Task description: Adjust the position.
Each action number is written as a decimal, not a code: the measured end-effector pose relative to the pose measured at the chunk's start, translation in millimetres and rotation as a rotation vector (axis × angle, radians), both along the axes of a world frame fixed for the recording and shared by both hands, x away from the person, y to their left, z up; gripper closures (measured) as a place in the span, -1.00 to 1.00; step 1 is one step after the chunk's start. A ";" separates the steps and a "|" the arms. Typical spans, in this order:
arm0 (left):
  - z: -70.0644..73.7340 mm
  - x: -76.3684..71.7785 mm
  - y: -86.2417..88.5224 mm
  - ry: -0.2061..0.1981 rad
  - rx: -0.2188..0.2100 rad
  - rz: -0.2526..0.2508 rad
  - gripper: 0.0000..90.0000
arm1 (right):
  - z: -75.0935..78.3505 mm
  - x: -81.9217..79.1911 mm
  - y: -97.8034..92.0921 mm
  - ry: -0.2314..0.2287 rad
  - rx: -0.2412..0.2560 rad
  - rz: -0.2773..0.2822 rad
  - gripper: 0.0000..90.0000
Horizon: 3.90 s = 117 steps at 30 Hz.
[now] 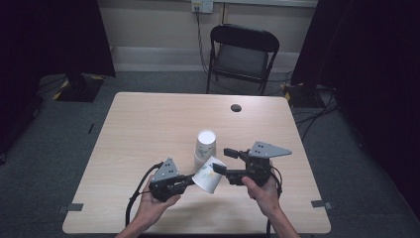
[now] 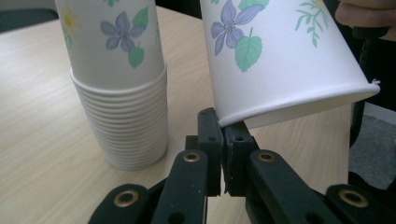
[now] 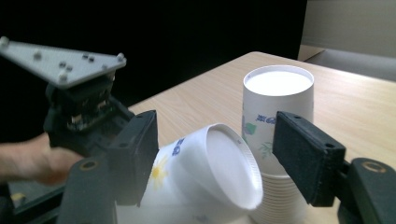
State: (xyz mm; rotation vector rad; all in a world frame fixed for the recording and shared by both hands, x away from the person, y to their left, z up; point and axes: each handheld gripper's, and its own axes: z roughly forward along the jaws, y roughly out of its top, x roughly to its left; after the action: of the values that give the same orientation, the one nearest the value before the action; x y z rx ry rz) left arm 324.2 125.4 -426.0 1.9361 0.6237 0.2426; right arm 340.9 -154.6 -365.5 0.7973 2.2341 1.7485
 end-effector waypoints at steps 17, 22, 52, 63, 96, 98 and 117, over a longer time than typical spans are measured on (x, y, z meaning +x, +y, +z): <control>-8.4 7.4 -5.1 0.111 0.124 -0.028 0.96 | -8.9 -11.9 13.1 -0.113 -0.237 0.214 -0.26; -8.6 8.0 -5.6 0.133 0.141 -0.040 0.96 | -13.6 -13.0 21.5 -0.136 -0.313 0.268 -0.36; -4.3 13.6 -3.6 0.176 0.144 -0.079 0.97 | -25.9 -19.3 36.6 -0.290 -0.597 0.353 -0.65; -3.3 14.2 -1.4 0.171 0.123 -0.064 0.97 | -30.6 -18.6 36.6 -0.303 -0.638 0.343 -0.68; 12.5 25.3 2.4 0.192 0.125 -0.117 0.97 | -28.6 -23.4 49.4 -0.438 -0.826 0.364 -0.69; 14.4 25.2 1.5 0.189 0.124 -0.110 0.97 | -30.6 -23.4 51.8 -0.461 -0.856 0.360 -0.68; 19.9 29.1 -6.9 0.228 0.164 -0.057 0.96 | -44.5 -27.7 65.6 -0.563 -0.982 0.313 -0.50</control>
State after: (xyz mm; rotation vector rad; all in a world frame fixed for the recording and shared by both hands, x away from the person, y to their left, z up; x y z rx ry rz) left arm 353.3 118.4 -406.2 2.1554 0.7152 0.0371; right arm 313.2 -89.0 -410.0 -0.2347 2.4077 0.5992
